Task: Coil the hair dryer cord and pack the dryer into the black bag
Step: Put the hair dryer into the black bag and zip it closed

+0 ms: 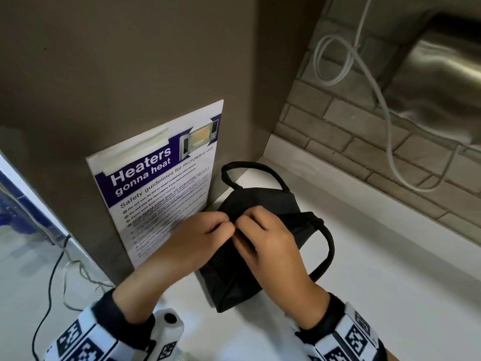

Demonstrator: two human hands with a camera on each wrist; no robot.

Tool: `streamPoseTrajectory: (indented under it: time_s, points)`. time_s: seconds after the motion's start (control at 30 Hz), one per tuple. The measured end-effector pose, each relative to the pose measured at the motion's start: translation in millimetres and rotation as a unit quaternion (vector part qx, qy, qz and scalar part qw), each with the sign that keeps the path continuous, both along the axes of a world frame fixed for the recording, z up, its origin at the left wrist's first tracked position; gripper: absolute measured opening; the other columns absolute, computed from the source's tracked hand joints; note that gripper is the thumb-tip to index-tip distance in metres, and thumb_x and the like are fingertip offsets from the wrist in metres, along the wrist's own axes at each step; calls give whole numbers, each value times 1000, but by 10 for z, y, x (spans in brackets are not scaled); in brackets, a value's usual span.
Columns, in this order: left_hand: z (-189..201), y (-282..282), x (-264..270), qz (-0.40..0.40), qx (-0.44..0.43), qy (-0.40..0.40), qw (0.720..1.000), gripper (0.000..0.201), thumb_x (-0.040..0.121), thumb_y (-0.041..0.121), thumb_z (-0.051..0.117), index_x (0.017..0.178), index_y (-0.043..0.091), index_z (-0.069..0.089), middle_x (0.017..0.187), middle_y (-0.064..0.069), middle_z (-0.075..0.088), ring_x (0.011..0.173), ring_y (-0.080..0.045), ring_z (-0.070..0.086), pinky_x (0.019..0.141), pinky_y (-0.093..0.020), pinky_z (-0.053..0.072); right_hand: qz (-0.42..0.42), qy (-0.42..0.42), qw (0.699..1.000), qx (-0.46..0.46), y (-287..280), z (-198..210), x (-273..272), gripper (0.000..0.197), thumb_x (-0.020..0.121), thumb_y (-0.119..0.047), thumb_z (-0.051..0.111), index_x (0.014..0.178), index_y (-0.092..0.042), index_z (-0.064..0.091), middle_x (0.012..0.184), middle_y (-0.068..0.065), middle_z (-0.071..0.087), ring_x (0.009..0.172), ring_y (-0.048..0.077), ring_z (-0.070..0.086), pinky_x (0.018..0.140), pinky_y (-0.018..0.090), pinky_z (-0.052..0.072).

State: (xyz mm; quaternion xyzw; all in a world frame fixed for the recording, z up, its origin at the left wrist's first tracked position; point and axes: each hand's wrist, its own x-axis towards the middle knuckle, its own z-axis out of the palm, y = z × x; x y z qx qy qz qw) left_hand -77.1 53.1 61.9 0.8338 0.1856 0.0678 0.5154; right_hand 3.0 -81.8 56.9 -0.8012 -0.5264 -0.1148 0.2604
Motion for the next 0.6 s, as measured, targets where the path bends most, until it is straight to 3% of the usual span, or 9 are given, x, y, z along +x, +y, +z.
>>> streamPoseTrajectory:
  time_s: [0.1,0.17,0.23,0.3,0.47,0.6]
  points:
    - [-82,21,-5,-16,19,-49,998,31,81,46,48,68,18,49,62,-1,50,60,-13,49,60,-29,38,9,22,1000,-6,-27,-39,24,12,92,-19,51,86,-13,59,88,1,56,75,18,55,61,33,49]
    - [-129,57,-31,-27,0,-77,997,16,85,36,64,77,23,58,72,5,61,70,-6,59,60,-13,43,3,55,998,14,-41,-62,62,11,92,-19,54,84,-12,58,85,1,55,72,16,54,60,32,48]
    - [-212,78,-55,-46,-2,-63,997,20,77,24,76,91,21,61,84,6,66,86,-3,63,67,-8,47,-15,74,997,36,-39,-82,86,11,91,-18,57,81,-12,56,82,-1,54,70,15,53,59,32,48]
    - [-308,37,-43,-32,47,-58,997,26,74,22,78,93,22,61,86,6,66,87,-4,63,68,-11,49,-33,70,996,42,-15,-99,70,12,90,-18,58,80,-12,55,80,-2,54,68,14,53,57,32,48]
    - [-377,-133,3,26,150,-63,986,17,74,19,70,79,18,55,75,6,57,66,-9,59,59,-32,51,-41,-43,998,-6,-4,-127,-68,8,86,-14,60,79,-12,58,78,0,56,62,15,53,51,24,43]
    - [-366,-162,9,18,151,-85,985,27,74,21,68,66,27,42,67,6,48,61,-11,50,54,-26,42,-61,-75,995,8,-75,-82,-6,11,88,-14,60,78,-11,60,78,0,59,66,17,56,51,27,45]
